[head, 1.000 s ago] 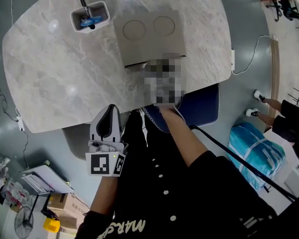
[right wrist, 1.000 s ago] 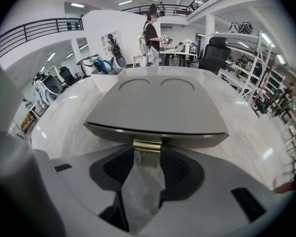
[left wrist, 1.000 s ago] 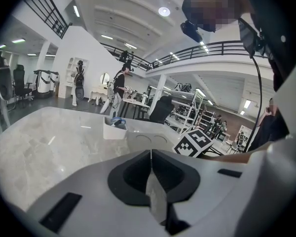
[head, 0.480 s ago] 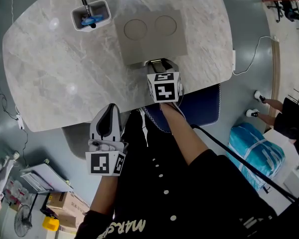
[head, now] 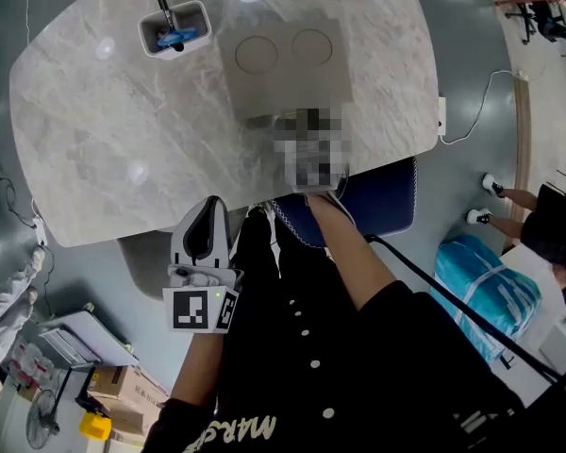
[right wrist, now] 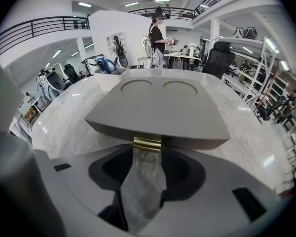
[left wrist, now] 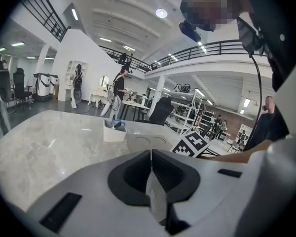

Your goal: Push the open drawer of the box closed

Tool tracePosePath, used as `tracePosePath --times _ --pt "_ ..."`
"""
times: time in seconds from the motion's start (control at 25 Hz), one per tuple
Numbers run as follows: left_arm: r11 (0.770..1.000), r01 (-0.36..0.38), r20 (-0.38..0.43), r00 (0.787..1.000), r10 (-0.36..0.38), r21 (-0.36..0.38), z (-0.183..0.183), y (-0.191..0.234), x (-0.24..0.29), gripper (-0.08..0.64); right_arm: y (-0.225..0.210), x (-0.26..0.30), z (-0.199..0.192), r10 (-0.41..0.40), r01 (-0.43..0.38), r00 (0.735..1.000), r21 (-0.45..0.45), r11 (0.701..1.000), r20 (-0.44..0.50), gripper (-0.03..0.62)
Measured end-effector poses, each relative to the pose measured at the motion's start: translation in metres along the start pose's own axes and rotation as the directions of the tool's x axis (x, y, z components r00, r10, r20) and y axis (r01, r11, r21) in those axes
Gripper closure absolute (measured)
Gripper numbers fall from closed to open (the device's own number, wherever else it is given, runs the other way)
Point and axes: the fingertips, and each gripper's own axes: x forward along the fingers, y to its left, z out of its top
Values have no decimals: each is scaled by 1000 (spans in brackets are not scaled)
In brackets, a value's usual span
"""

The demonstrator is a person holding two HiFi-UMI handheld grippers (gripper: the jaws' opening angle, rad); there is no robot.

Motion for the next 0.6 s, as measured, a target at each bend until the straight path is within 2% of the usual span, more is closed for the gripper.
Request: tracePosePath --times 0.2,0.28,0.36,0.44,0.6 --pt "1000 8 21 1000 -8 6 5 -6 -5 540 -5 -14 -18 -1 1 1000 -3 1000 -26 416" --pt "1000 10 30 999 -11 13 7 -9 -8 540 -8 -24 -20 0 0 1000 9 1000 -7 438" --pt "1000 12 43 999 -12 19 11 -13 -10 540 -11 -39 -14 7 -9 998 39 999 56 469" --pt "999 18 63 998 -20 29 18 -17 -12 540 -16 -58 1 7 -17 990 67 998 139 559" --pt "998 35 99 994 -40 47 34 -30 -20 540 -19 -98 25 19 -34 971 58 998 237 593"
